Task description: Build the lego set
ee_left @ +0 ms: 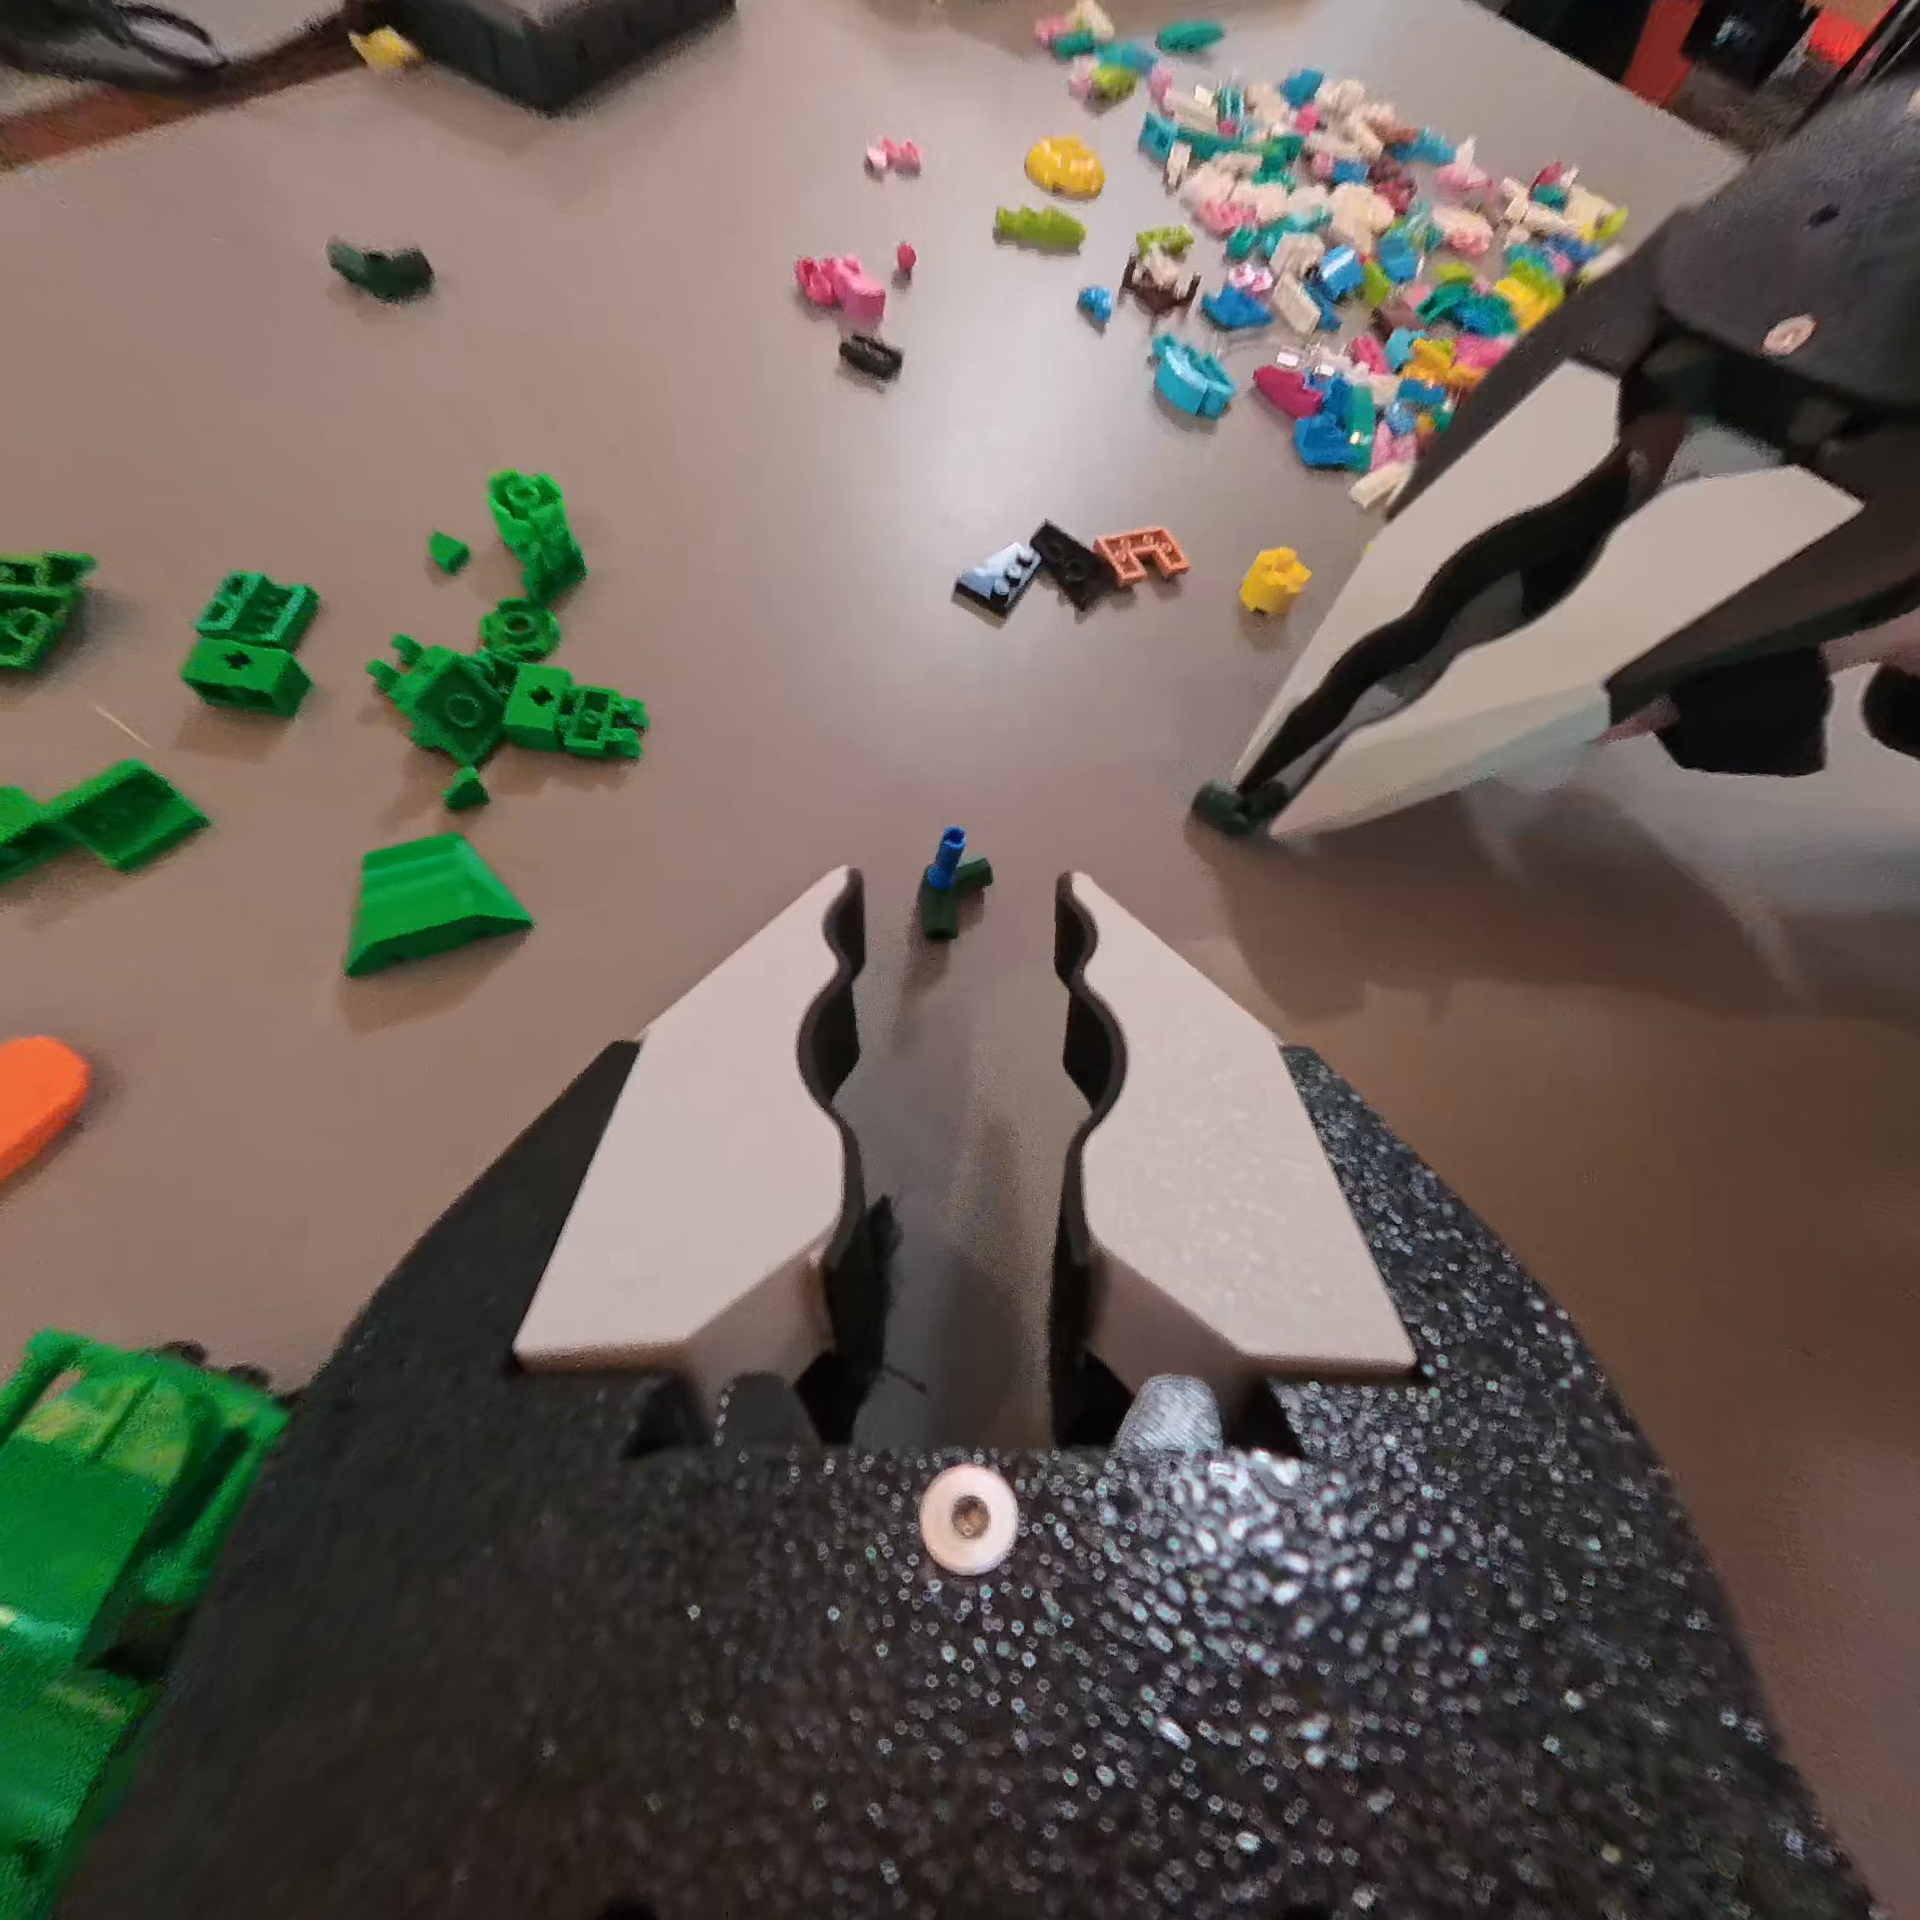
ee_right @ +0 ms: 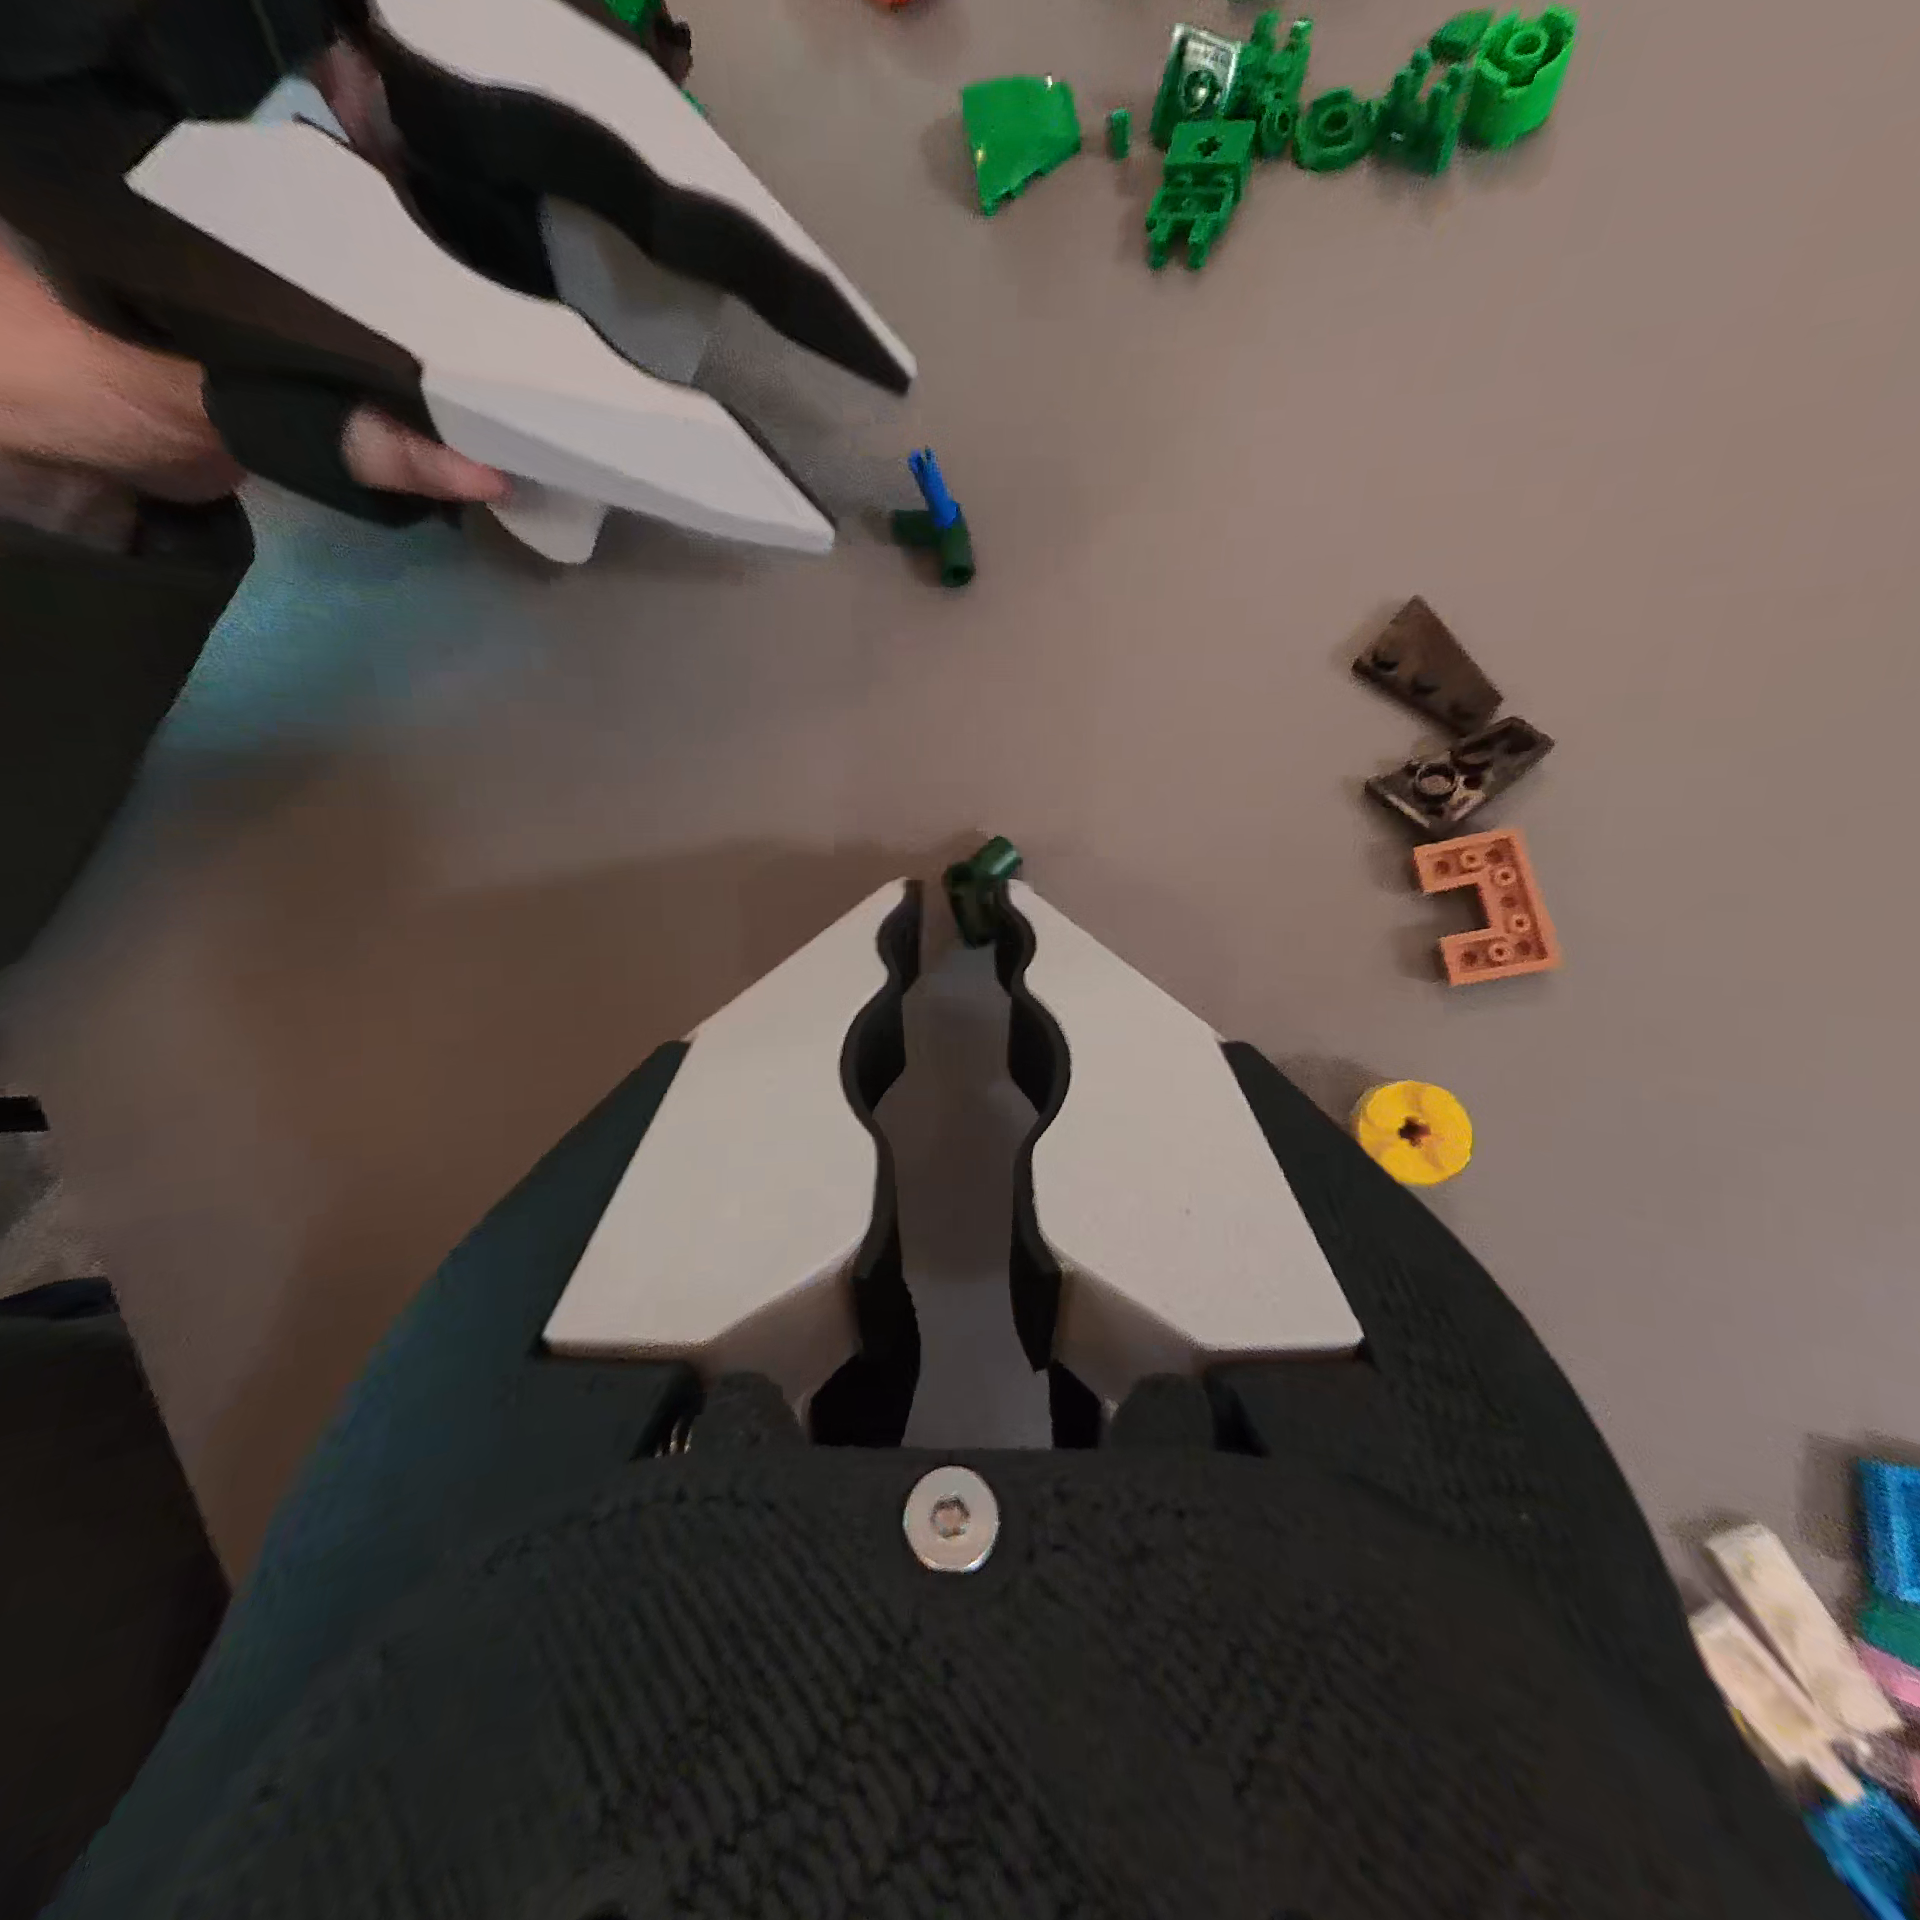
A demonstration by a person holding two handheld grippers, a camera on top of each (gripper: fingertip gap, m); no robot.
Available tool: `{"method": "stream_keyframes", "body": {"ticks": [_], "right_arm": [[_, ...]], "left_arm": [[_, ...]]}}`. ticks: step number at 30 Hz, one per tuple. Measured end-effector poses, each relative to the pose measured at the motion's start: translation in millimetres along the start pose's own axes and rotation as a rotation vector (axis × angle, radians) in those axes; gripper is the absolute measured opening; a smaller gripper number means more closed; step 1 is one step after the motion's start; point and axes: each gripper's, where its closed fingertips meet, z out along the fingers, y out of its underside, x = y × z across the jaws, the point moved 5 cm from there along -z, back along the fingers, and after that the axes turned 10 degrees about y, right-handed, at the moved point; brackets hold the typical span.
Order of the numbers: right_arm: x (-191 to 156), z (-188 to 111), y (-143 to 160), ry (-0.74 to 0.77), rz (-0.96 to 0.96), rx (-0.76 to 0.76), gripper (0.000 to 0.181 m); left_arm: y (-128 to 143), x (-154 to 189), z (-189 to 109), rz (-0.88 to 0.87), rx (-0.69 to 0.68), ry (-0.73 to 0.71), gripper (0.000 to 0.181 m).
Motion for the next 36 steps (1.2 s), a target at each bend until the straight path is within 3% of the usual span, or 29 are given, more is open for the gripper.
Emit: {"method": "stream_keyframes", "body": {"ticks": [4,11,17,20,22,30,36], "right_arm": [[7,-11,2,0.046,-0.037,-0.010,0.017],[6,-6,8,-0.040,-0.040,-0.007,0.012],[-22,-3,6,-0.283,-0.094,0.049,0.013],[-4,-9,-3,-0.251,-0.123,0.144,0.011],[2,-9,-3,-0.198,-0.158,0.128,0.013],[-10,-8,3,-0.057,-0.320,0.107,0.019],[-17,-2,11,-0.146,-0.303,0.058,0.025]], "left_arm": [[-4,2,-14,0.018,0.099,0.034,0.032],[-2,0,-20,0.037,0.115,0.043,0.029],[2,-3,-17,0.043,0.088,0.026,0.028],[5,-6,-17,0.038,0.069,0.021,0.029],[5,-5,-18,0.045,0.071,0.034,0.030],[7,-4,-17,0.065,0.043,0.030,0.030],[9,-3,-15,0.069,0.024,0.033,0.030]]}}
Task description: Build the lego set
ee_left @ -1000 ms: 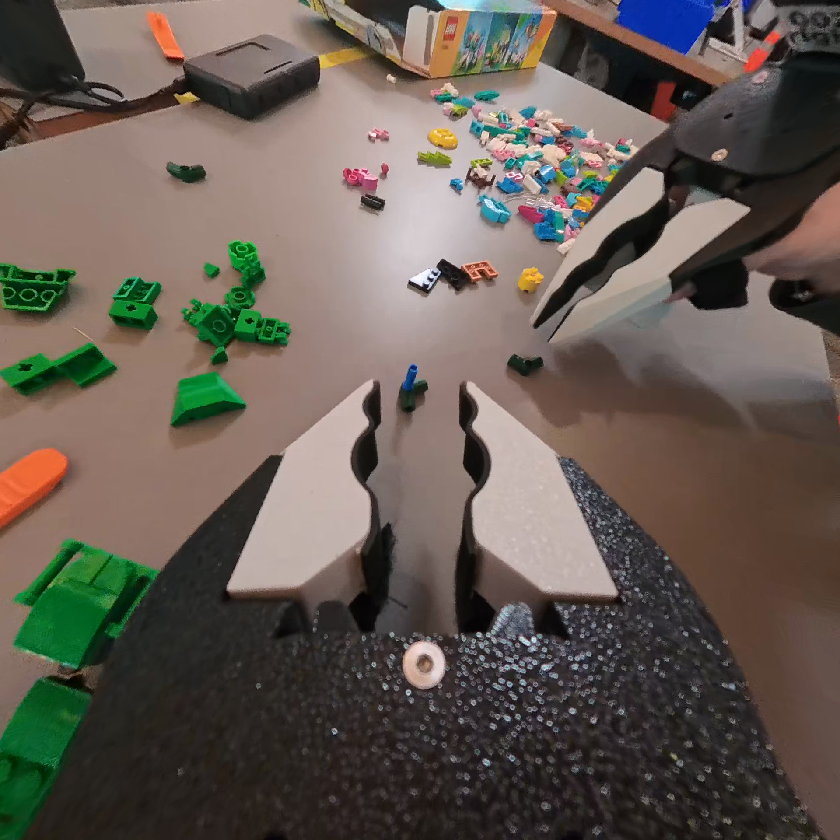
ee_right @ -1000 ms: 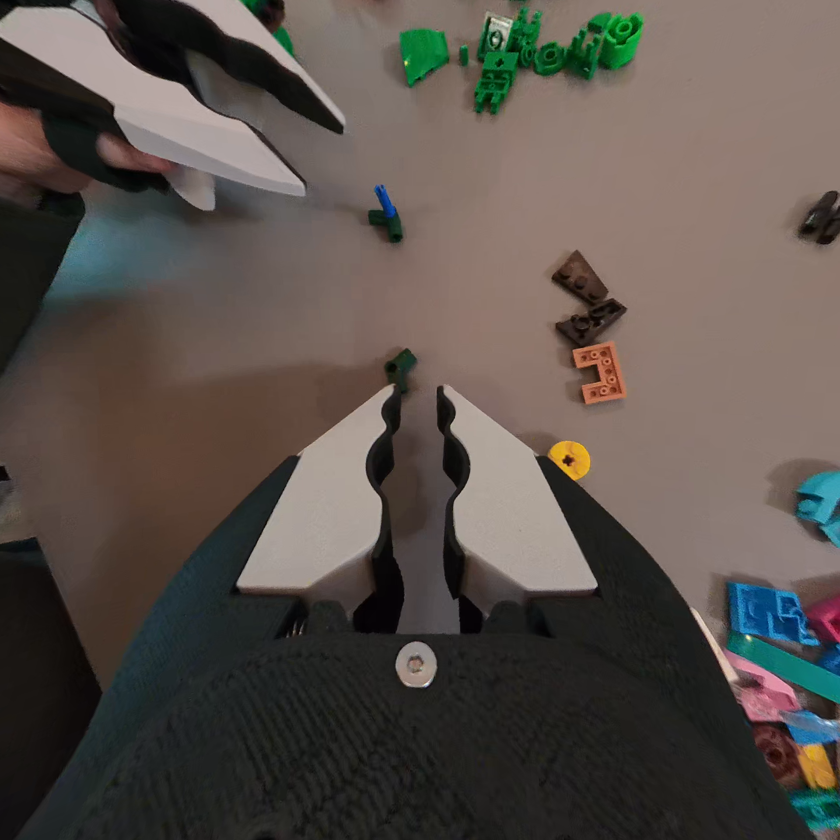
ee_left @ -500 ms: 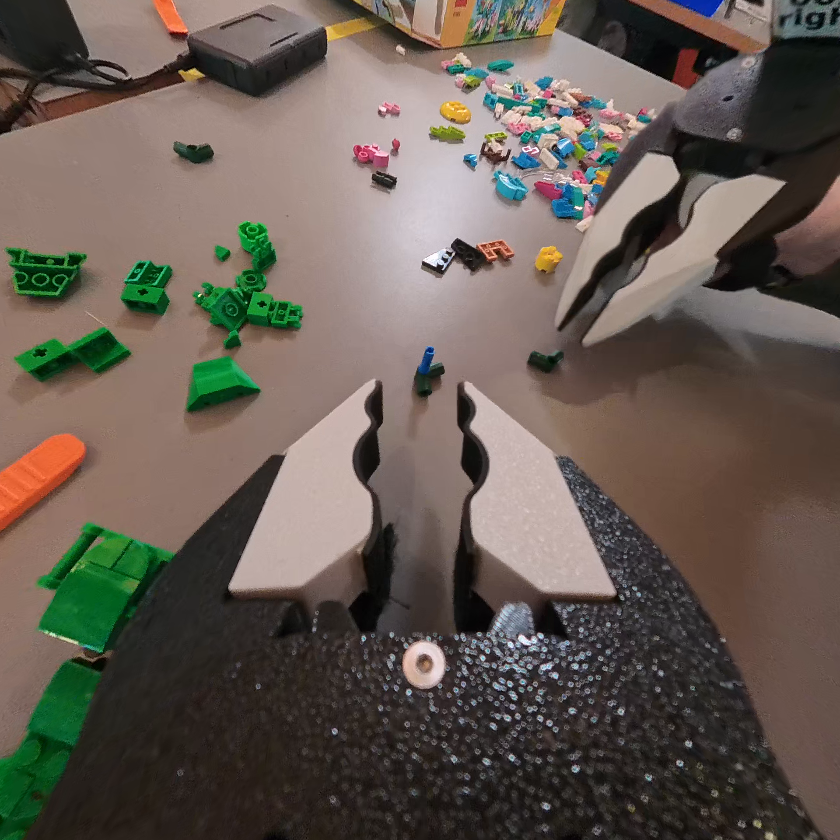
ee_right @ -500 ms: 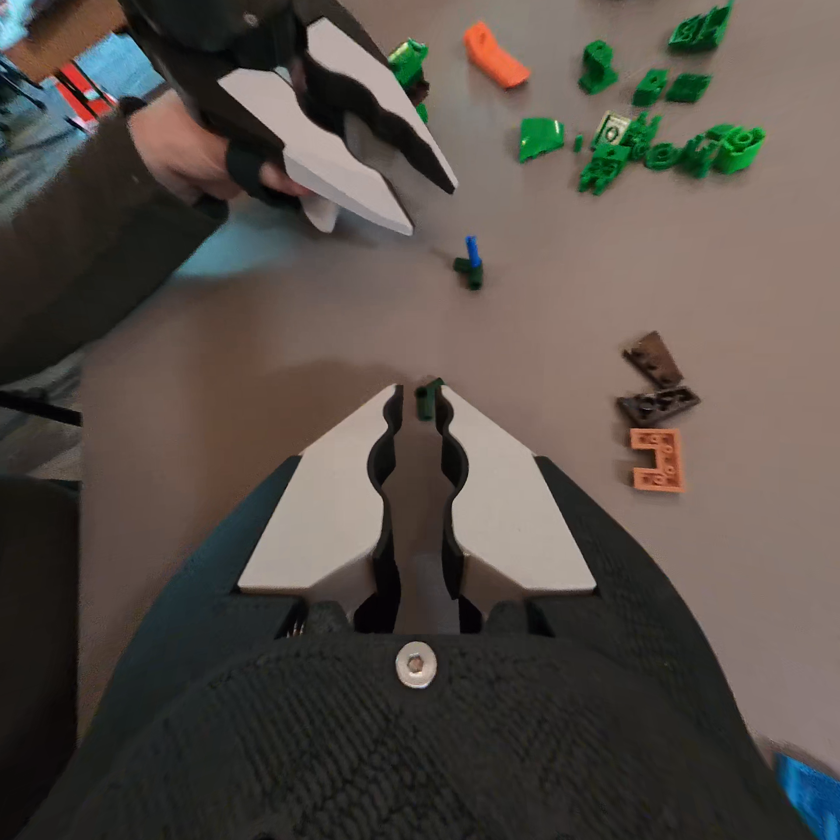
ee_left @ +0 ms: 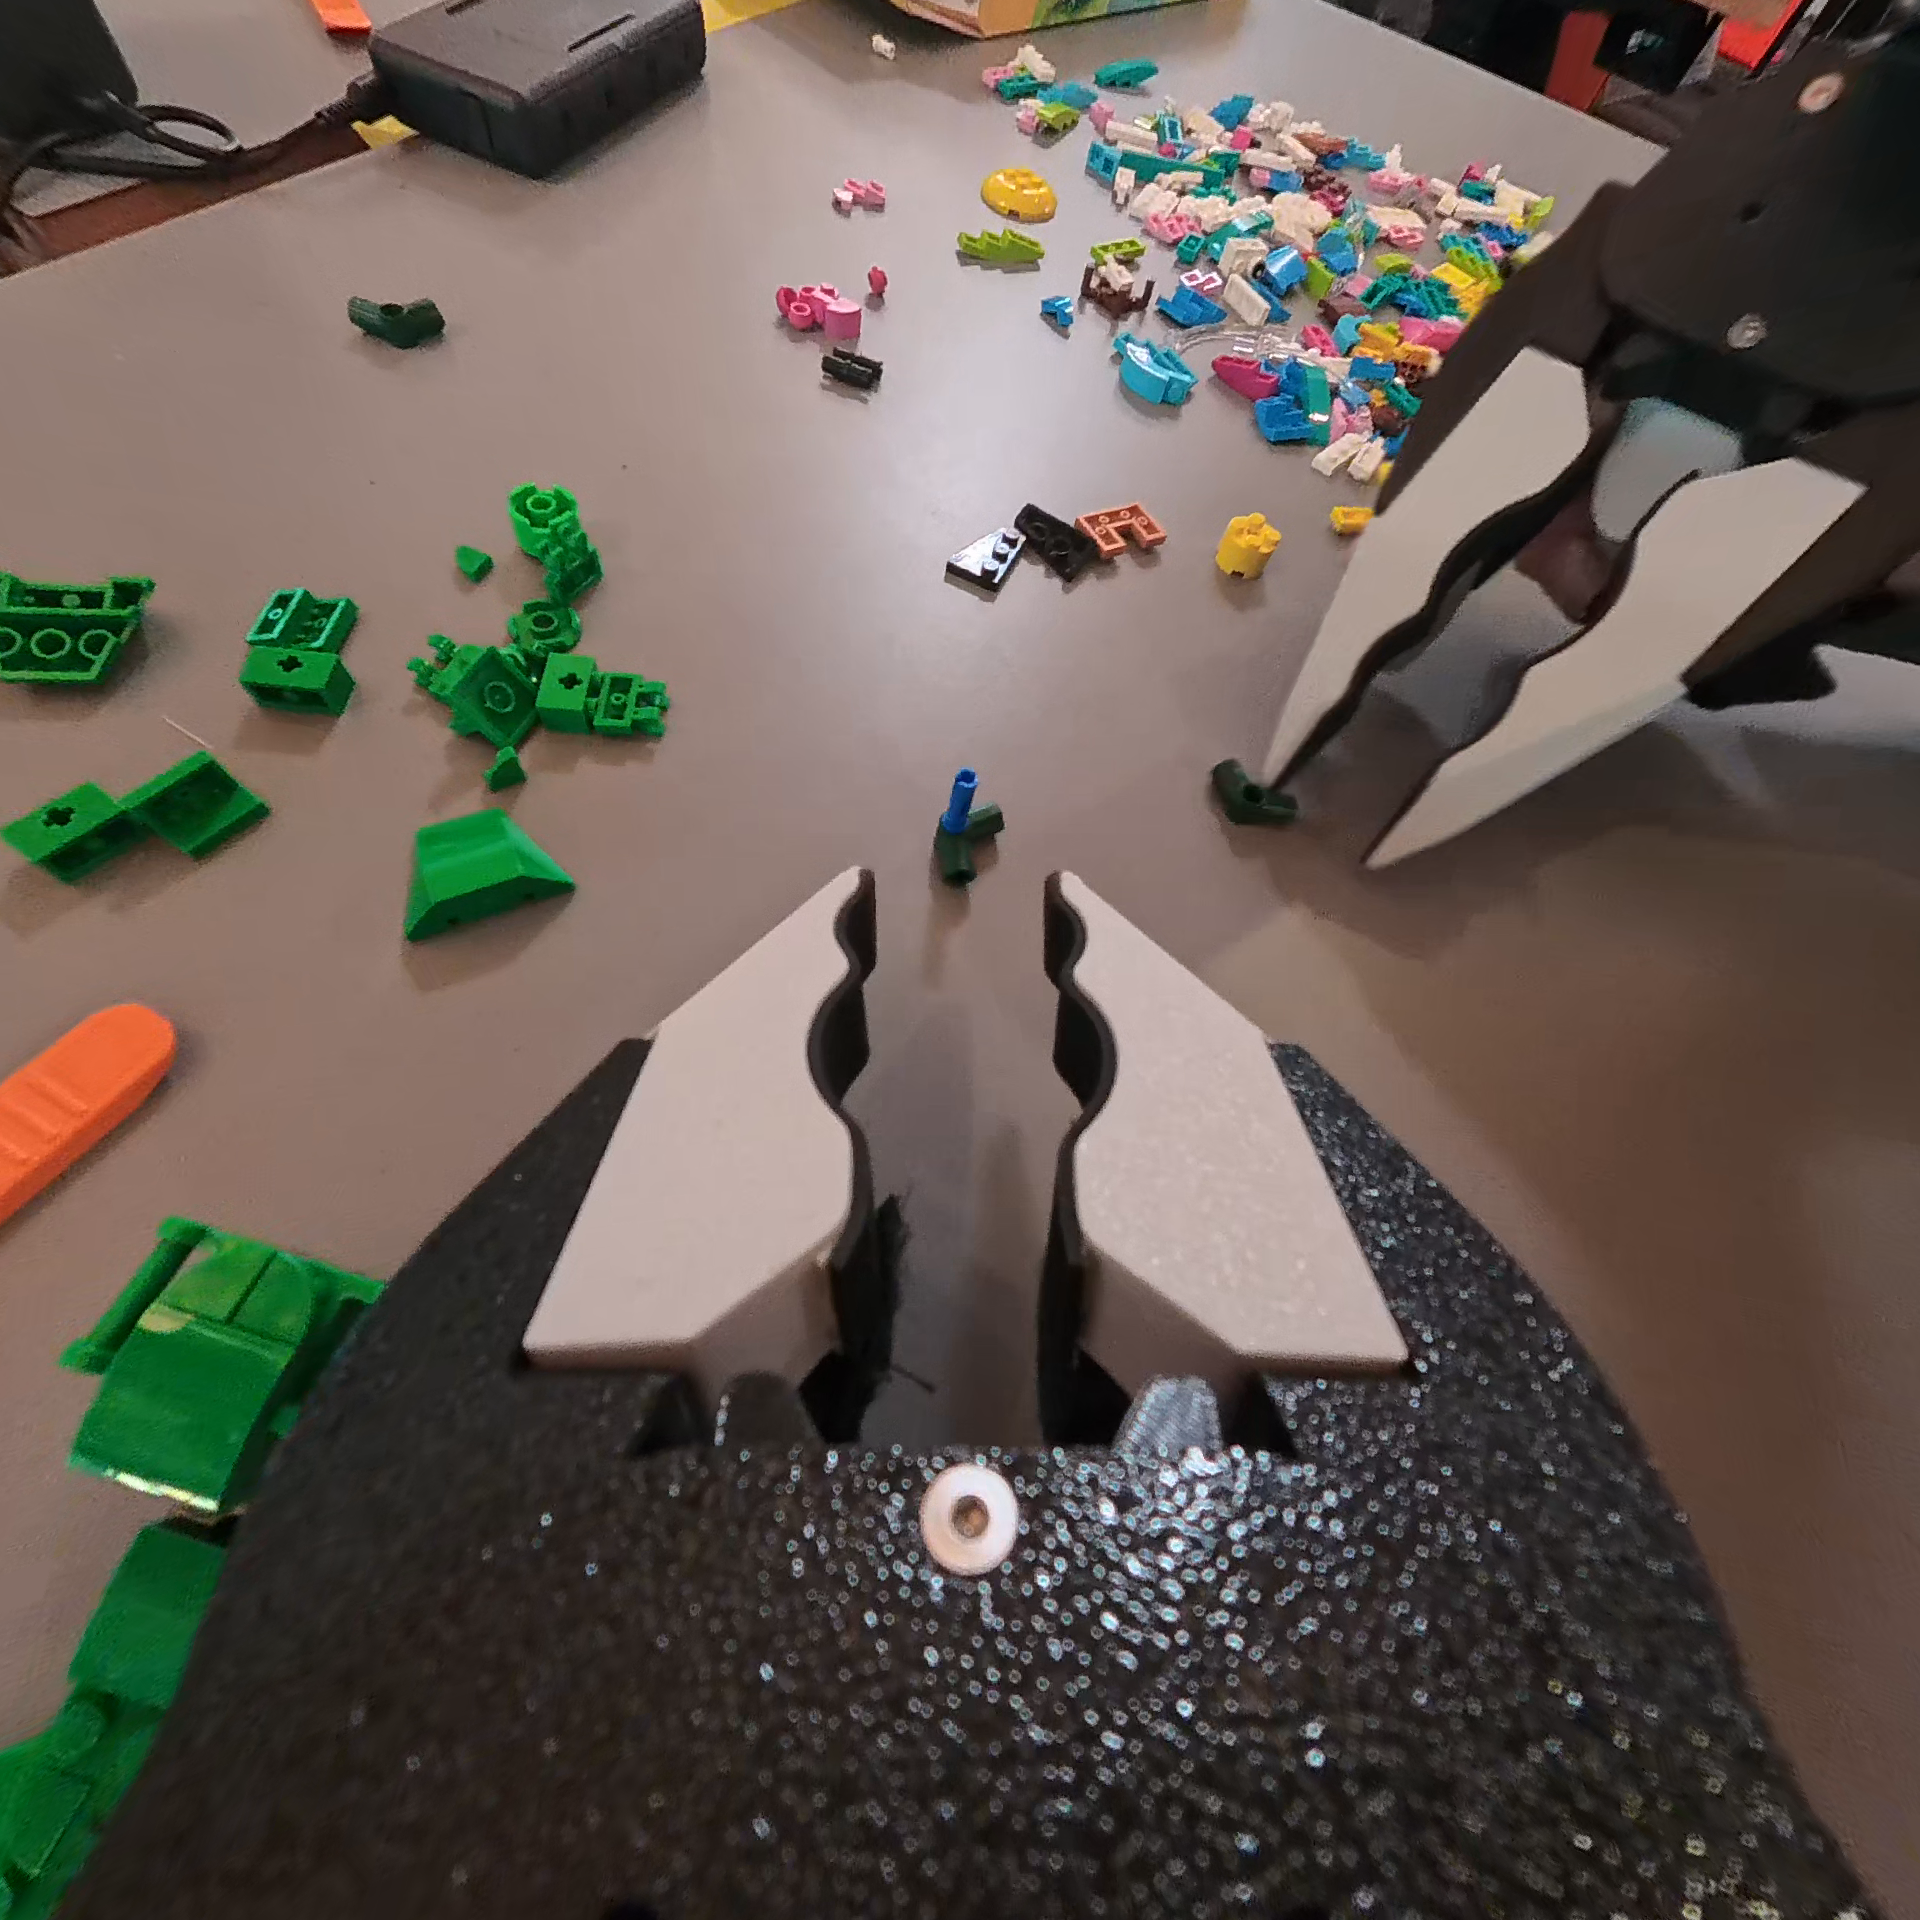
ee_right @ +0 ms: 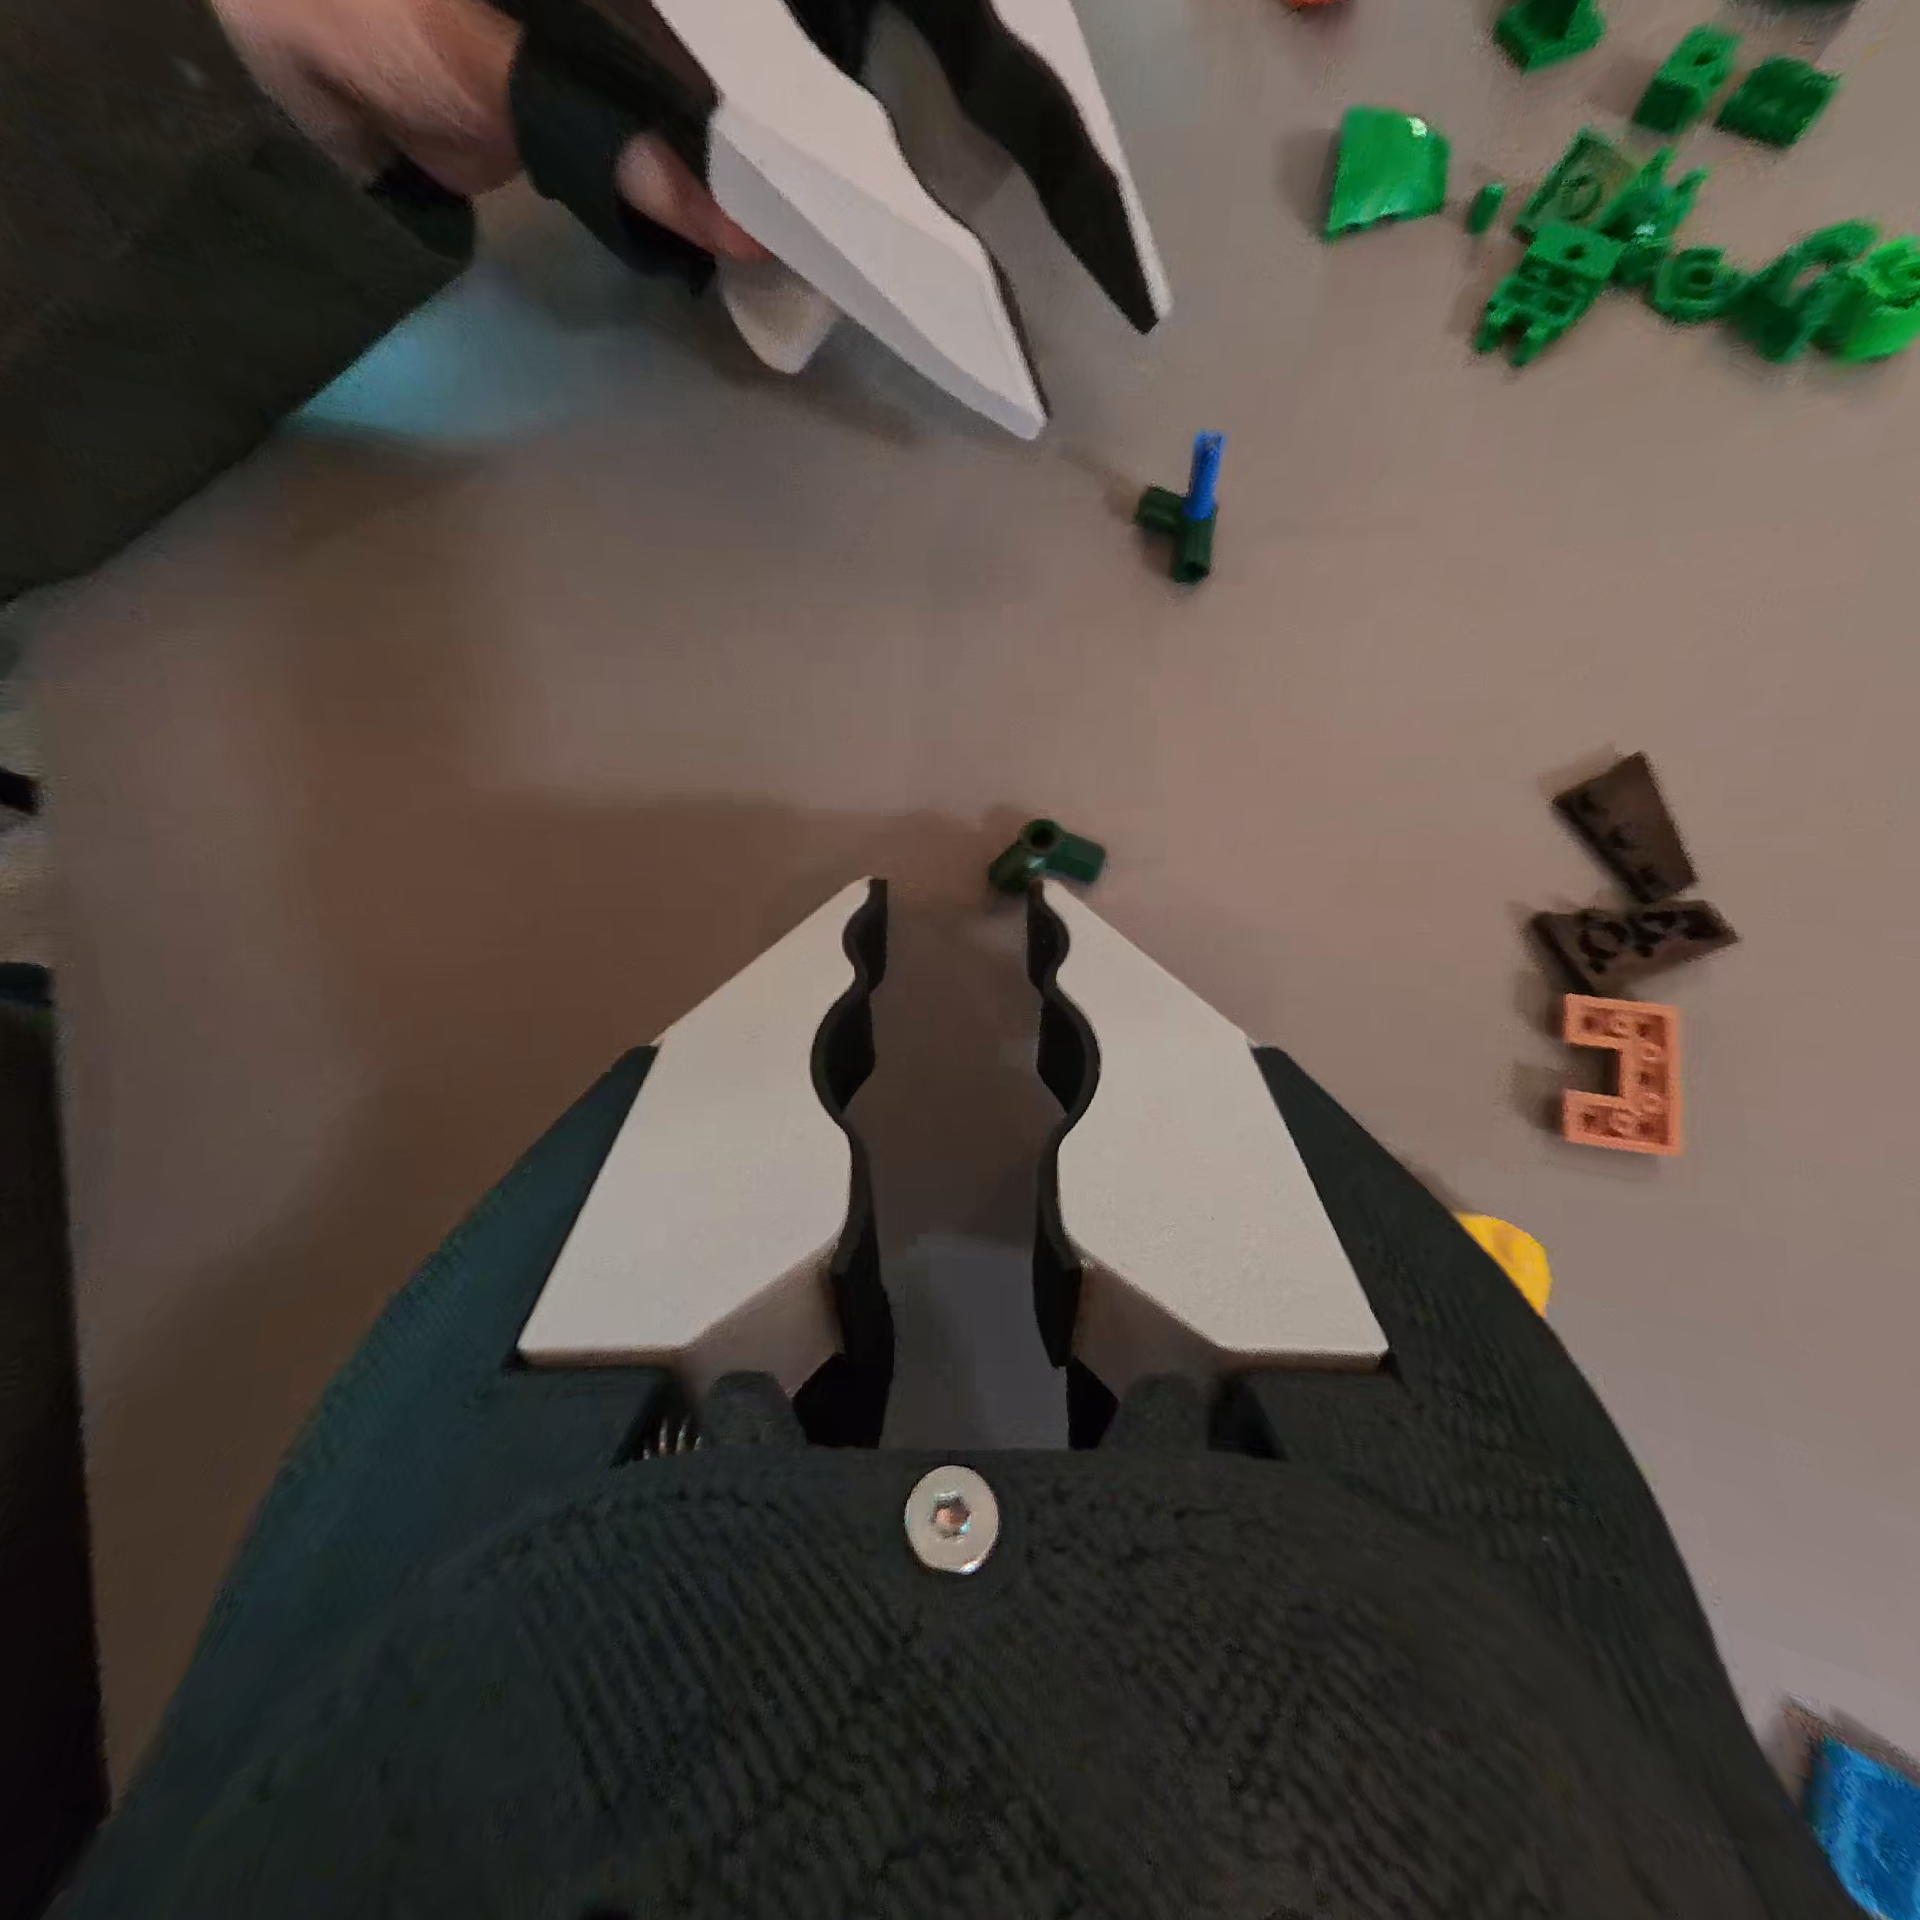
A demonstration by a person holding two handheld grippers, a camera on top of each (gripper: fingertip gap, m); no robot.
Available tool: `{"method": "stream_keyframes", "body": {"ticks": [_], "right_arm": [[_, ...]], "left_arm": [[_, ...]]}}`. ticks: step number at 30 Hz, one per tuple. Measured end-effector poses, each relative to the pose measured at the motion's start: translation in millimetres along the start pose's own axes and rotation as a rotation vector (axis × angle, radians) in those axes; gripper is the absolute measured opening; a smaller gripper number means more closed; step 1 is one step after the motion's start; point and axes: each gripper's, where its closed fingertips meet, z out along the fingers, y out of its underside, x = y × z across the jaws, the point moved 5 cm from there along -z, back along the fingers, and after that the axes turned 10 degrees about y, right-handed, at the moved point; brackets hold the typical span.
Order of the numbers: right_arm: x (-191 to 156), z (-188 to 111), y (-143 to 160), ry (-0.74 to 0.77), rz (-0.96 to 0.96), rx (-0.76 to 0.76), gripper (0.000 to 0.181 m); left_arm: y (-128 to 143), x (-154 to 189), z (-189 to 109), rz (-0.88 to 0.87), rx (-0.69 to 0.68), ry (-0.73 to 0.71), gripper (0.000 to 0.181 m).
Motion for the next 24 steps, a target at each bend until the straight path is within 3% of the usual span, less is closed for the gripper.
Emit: {"method": "stream_keyframes", "body": {"ticks": [8,16,24], "right_arm": [[14,-2,-5,0.014,-0.018,0.052,0.024],[16,6,-2,0.015,-0.039,0.053,0.005],[30,12,-49,0.173,-0.041,0.227,0.005]], "left_arm": [[1,1,0,-0.012,-0.010,0.009,0.028],[3,3,3,-0.006,-0.025,0.027,0.029],[1,3,10,0.106,-0.079,-0.067,0.030]]}}
